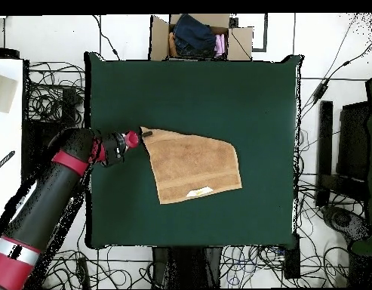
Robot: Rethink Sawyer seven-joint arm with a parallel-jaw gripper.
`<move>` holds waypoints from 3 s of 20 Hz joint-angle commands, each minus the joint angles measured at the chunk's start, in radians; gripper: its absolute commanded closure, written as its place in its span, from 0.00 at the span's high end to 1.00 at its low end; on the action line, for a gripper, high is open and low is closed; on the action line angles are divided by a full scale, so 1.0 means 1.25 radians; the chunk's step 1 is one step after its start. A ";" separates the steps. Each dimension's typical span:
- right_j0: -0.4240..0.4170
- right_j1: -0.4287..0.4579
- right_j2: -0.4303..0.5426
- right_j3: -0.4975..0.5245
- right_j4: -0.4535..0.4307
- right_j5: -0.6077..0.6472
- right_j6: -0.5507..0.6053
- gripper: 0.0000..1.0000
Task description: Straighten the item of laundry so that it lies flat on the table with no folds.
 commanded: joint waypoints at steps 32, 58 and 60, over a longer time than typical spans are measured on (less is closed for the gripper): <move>0.000 0.142 0.038 0.016 0.057 -0.078 0.391 1.00; -0.005 0.165 0.004 -0.044 0.090 -0.010 0.447 0.00; -0.004 0.170 -0.004 -0.047 0.090 -0.012 0.452 0.00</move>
